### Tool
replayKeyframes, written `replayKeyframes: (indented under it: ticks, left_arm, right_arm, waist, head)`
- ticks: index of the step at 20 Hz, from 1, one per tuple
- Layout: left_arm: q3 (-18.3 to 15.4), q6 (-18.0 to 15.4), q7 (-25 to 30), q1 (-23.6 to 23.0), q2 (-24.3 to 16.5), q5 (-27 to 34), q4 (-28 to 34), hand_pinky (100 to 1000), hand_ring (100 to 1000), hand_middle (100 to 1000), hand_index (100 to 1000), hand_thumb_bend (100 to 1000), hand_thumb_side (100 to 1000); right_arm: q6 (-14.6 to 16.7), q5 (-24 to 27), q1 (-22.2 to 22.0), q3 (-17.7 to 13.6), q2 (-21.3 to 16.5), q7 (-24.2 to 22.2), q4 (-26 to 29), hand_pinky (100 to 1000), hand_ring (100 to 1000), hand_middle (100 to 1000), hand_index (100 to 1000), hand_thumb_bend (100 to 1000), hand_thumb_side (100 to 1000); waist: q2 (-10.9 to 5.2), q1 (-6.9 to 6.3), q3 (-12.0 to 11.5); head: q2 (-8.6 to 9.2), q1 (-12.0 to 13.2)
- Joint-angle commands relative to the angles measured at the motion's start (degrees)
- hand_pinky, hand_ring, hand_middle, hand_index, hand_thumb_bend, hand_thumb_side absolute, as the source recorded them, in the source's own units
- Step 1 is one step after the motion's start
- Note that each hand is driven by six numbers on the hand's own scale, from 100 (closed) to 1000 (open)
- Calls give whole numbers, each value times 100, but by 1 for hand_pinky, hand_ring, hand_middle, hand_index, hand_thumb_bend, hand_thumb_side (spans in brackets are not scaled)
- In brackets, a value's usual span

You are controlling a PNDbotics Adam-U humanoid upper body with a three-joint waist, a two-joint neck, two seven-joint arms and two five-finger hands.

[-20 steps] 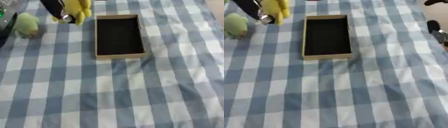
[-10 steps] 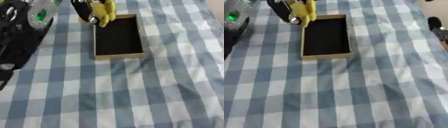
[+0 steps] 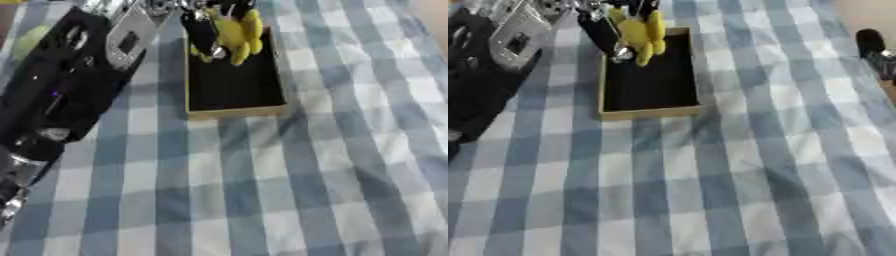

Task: Pick up objects on the table and place them in the box.

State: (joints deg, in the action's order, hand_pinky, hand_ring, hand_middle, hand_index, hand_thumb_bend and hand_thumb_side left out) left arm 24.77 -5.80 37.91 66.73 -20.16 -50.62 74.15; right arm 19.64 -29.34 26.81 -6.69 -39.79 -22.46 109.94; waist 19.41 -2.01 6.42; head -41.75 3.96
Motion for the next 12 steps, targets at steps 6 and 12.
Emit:
replayKeyframes:
  ticks: [6,12]
  left_arm:
    - [12,-339,-44,-55,16,-77,-262,626,692,624,657,442,100]
    - [-70,-758,88,-113,-74,-353,-321,900,921,852,874,608,510]
  right_arm:
    - [-44,82,52,-101,-1,-61,143,703,816,853,819,100,100]
    - [-71,61,19,-137,-6,-53,150,709,818,856,821,100,100]
  waist:
    - [-88,13,26]
    - [-108,59,20]
  head:
    - [27,23]
    - [15,1]
